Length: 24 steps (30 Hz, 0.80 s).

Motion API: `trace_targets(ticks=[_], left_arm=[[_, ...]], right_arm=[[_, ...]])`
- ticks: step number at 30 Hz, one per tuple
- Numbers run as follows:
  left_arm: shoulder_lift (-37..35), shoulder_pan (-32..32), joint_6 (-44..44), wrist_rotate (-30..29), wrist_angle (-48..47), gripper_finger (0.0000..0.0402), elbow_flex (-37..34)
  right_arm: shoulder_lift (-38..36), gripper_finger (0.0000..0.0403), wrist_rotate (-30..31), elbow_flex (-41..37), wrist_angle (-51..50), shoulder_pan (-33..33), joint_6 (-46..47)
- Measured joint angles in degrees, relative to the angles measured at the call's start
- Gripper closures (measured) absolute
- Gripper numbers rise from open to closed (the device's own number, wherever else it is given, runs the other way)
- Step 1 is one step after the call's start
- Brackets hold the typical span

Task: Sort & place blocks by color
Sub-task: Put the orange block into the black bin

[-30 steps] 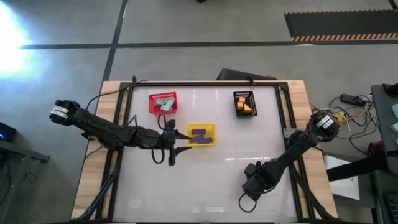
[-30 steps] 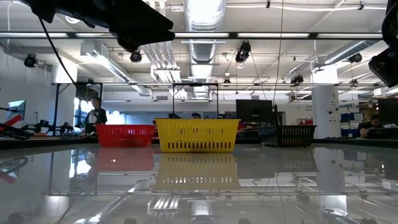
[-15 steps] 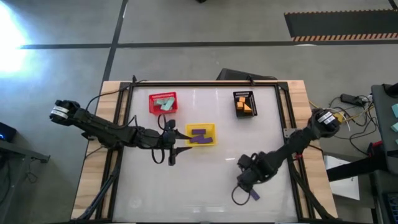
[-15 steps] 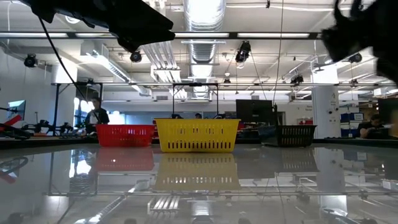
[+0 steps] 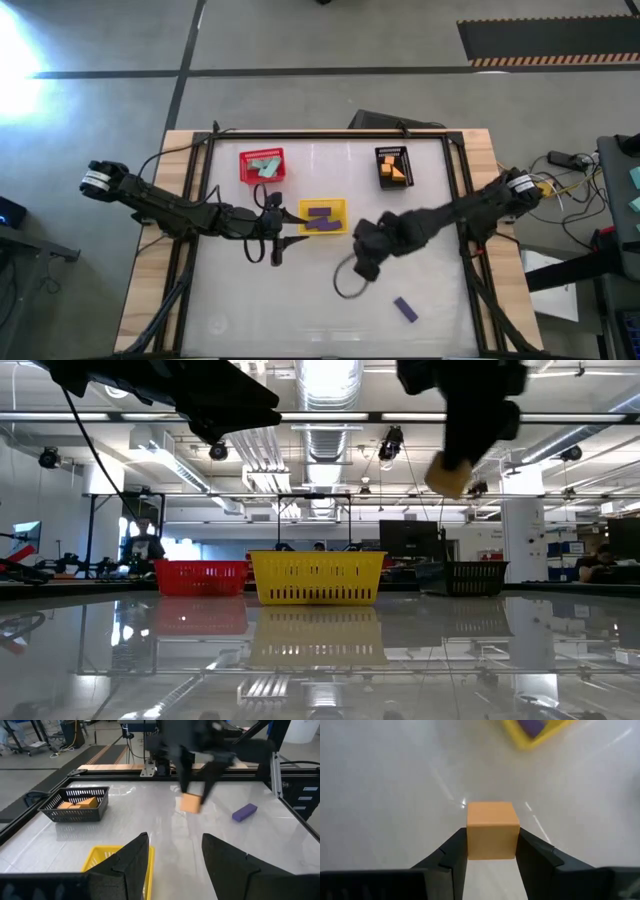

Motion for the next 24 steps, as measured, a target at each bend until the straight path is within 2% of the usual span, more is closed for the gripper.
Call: trace_targets(ticks=[7, 13, 20, 24], left_arm=[[0.00, 0.00, 0.00, 0.00, 0.01, 0.0233, 0.00], [0.00, -0.02, 0.00, 0.00, -0.01, 0.0233, 0.00], [0.00, -0.02, 0.00, 0.01, -0.01, 0.0233, 0.00], [0.00, -0.02, 0.00, 0.02, -0.04, 0.0233, 0.00]], right_arm=[[0.02, 0.0273, -0.05, 7.24, -12.18, -12.20, -9.25], [0.02, 0.0273, -0.44, 10.56, -18.31, -26.10, -17.09], [1.02, 0.0273, -10.38, 9.45, -18.45, -44.51, -25.16], [3.50, 0.0273, -11.14, 9.44, -18.38, -54.89, -27.06]])
